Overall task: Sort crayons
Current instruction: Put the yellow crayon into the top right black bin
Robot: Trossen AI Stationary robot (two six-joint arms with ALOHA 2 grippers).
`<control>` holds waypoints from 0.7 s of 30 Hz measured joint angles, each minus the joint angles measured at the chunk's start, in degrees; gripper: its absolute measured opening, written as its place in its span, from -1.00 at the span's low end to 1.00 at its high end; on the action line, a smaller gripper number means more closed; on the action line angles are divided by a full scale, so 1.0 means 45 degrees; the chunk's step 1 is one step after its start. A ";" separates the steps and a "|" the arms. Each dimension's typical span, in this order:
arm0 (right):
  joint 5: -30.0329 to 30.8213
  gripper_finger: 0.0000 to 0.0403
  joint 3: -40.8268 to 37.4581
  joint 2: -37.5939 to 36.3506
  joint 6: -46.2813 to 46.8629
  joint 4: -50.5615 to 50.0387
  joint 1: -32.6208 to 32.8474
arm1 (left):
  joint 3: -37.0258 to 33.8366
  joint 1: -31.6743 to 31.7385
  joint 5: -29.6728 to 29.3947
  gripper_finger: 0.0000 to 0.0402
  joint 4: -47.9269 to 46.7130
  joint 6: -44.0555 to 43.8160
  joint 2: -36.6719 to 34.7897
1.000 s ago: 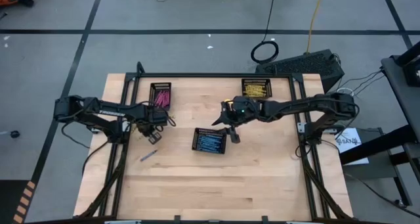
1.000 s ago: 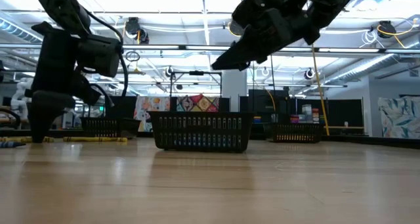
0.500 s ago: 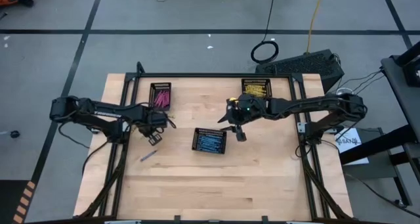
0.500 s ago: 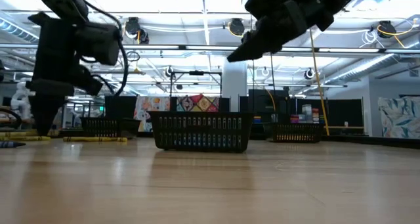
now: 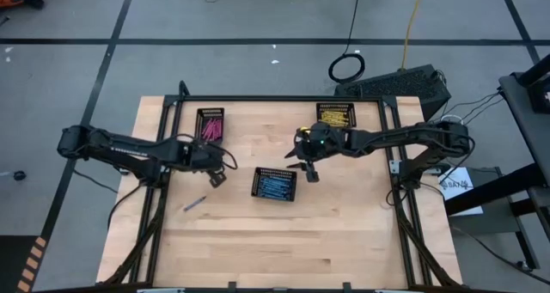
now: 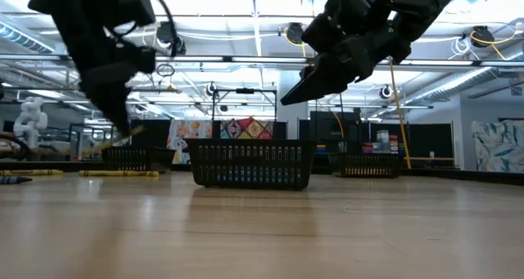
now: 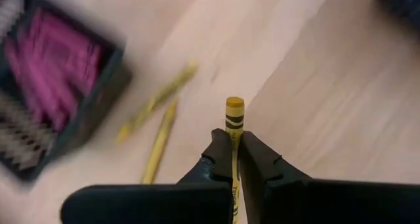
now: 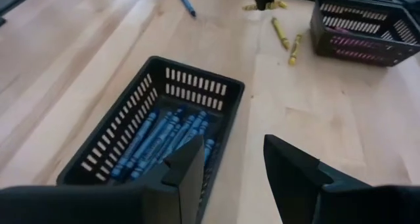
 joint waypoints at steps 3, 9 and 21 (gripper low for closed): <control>-0.0009 -0.29 -0.0010 -0.0040 -0.0037 0.0104 -0.0113 | 0.0000 -0.0328 -0.0697 -0.99 0.1834 0.0603 -0.0026; -0.0035 -0.29 -0.0010 0.0612 0.0156 0.1179 -0.0239 | 0.0001 -0.0664 -0.2158 -0.99 0.6264 0.2147 -0.0036; 0.0010 -0.29 0.0915 0.1294 0.1858 0.1935 -0.0280 | 0.0029 -0.1059 -0.2150 -0.99 1.0665 0.5280 0.0335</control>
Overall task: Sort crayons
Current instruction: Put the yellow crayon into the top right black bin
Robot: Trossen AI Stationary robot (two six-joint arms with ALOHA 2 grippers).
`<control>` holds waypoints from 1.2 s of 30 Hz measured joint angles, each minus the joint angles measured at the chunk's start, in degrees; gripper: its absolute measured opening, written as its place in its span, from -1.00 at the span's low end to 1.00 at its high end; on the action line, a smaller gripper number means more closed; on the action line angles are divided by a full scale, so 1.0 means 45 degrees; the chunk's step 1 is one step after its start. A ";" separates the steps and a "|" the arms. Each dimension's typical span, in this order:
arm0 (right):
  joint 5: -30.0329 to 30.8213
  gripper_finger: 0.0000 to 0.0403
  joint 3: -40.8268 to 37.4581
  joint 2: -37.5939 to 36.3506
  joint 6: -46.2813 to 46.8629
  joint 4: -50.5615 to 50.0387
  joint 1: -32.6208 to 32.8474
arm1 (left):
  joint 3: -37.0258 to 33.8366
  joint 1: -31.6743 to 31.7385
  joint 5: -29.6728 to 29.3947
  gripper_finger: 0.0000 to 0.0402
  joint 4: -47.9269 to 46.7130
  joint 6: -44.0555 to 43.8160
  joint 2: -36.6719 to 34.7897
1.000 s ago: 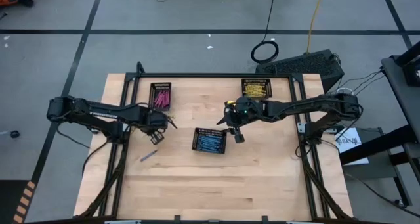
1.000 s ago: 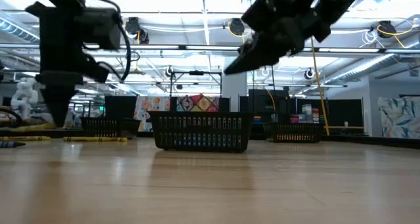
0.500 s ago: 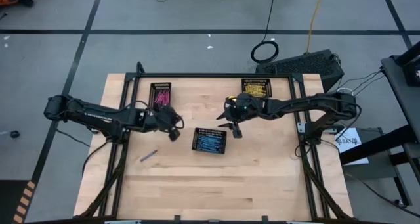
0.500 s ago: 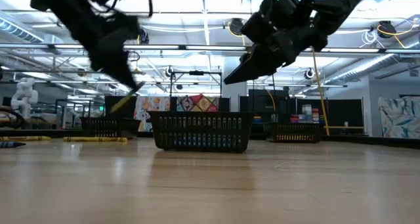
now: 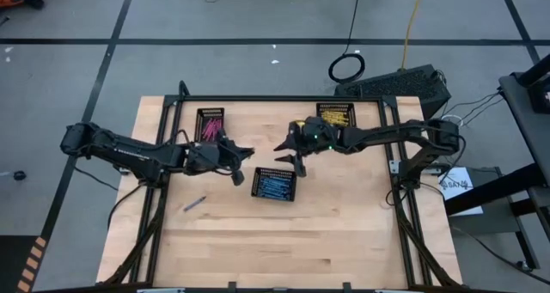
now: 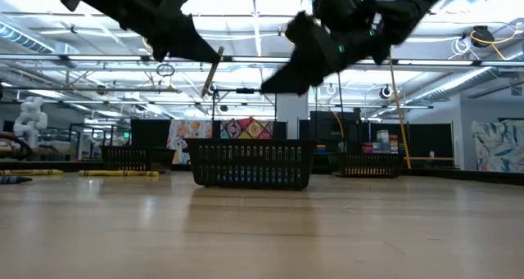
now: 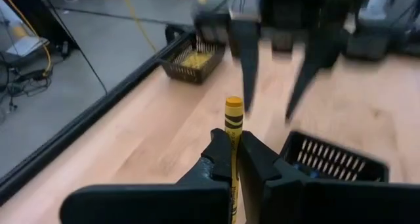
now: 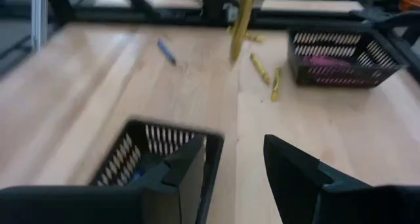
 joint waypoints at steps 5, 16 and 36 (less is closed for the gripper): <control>-0.0026 -0.23 0.1327 -0.0383 0.0129 -0.1772 -0.0014 | 0.0012 -0.0186 0.0036 -0.99 0.0662 0.1061 0.0733; -0.0063 -0.08 0.1525 -0.0048 -0.0862 -0.1030 0.0606 | -0.0005 -0.0418 0.0041 -0.99 0.1183 0.1751 0.1470; 0.1287 -0.19 0.1587 0.0929 0.0755 0.1654 0.1006 | -0.0005 -0.0418 0.0041 -0.99 0.1104 0.1967 0.1470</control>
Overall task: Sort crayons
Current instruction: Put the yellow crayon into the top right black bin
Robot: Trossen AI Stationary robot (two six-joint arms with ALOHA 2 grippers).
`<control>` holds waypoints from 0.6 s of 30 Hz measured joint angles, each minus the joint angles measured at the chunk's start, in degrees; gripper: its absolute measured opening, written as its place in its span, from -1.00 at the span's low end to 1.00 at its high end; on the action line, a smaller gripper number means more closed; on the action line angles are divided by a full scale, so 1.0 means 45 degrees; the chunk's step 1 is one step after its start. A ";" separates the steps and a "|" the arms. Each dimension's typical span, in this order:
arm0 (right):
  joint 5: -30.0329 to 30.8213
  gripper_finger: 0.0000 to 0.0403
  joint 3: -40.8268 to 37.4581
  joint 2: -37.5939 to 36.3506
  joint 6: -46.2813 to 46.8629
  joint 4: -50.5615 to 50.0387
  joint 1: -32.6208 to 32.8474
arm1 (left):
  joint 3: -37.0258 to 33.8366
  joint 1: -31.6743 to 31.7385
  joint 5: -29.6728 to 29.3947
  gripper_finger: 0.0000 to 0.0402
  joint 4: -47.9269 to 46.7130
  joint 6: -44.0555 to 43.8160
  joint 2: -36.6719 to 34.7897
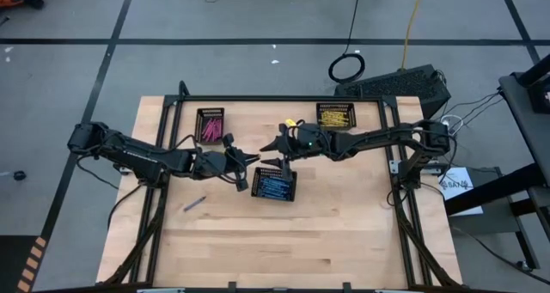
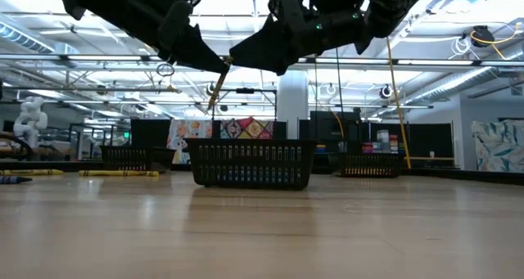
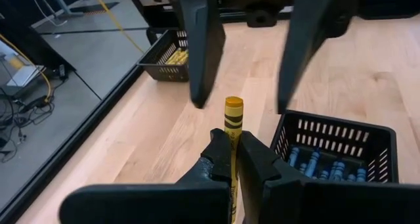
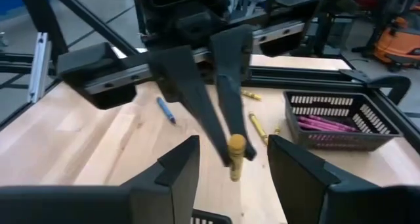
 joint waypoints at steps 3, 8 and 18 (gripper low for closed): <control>-0.0006 -0.22 0.0000 0.0000 -0.0035 0.0000 0.0004 | 0.0000 0.0000 0.0000 -0.99 -0.0005 -0.0001 0.0000; 0.0023 -0.38 -0.0005 0.0368 0.0024 0.0490 -0.0004 | 0.0000 0.0000 0.0000 -0.99 0.0014 -0.0003 0.0000; -0.0009 -0.65 0.0000 0.0714 0.0024 0.1350 0.0034 | 0.0000 0.0000 -0.0005 -0.99 0.0024 0.0000 -0.0005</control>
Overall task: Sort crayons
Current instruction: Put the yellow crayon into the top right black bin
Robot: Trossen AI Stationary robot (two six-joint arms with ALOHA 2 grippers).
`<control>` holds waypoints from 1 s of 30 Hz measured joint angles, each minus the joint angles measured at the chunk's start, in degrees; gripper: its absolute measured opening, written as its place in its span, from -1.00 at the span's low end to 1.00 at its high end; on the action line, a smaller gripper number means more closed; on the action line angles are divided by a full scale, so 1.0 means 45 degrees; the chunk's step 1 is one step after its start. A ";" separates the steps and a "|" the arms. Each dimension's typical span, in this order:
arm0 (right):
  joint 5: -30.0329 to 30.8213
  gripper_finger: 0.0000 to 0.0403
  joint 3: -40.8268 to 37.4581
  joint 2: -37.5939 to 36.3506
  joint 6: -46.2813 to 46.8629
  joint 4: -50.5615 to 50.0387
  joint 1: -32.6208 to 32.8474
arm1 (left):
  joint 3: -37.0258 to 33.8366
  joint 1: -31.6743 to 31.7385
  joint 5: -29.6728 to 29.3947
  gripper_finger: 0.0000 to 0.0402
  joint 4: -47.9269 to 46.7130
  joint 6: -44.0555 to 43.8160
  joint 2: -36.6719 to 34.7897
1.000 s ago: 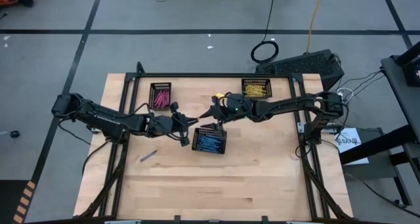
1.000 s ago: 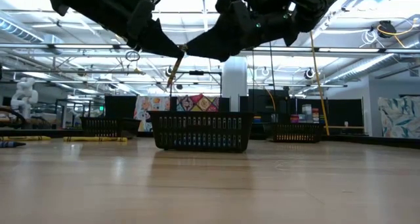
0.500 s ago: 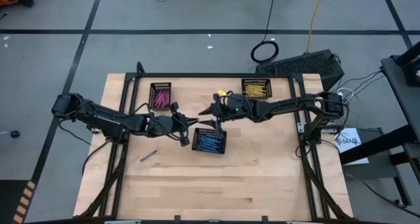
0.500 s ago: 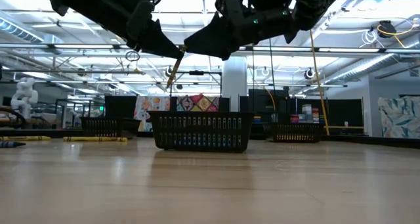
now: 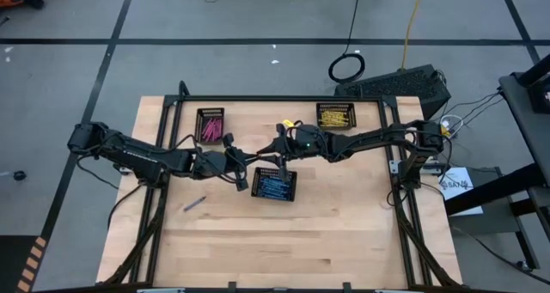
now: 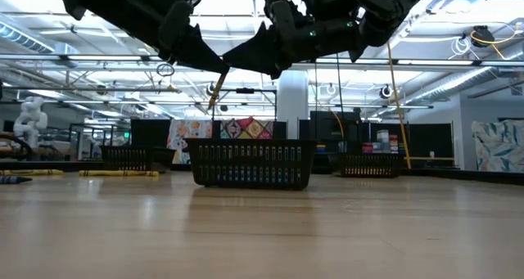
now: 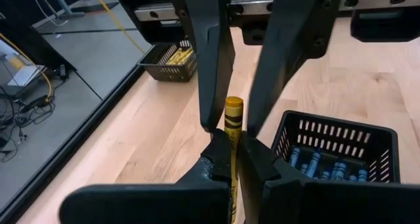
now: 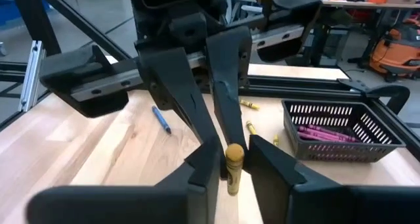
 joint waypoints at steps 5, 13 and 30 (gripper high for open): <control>0.0049 -0.90 0.0000 0.0000 -0.0051 -0.0105 0.0024 | 0.0000 0.0000 0.0004 -0.99 -0.0037 -0.0010 0.0000; 0.0631 -0.98 -0.0024 -0.0289 0.0041 -0.0473 -0.0016 | 0.0000 0.0015 -0.0003 -0.70 -0.0046 -0.0019 -0.0010; 0.5497 -1.00 -0.6628 -0.6129 0.1693 0.1919 -0.3274 | -0.0010 0.0015 -0.3203 0.20 -0.4689 -0.2197 -0.2285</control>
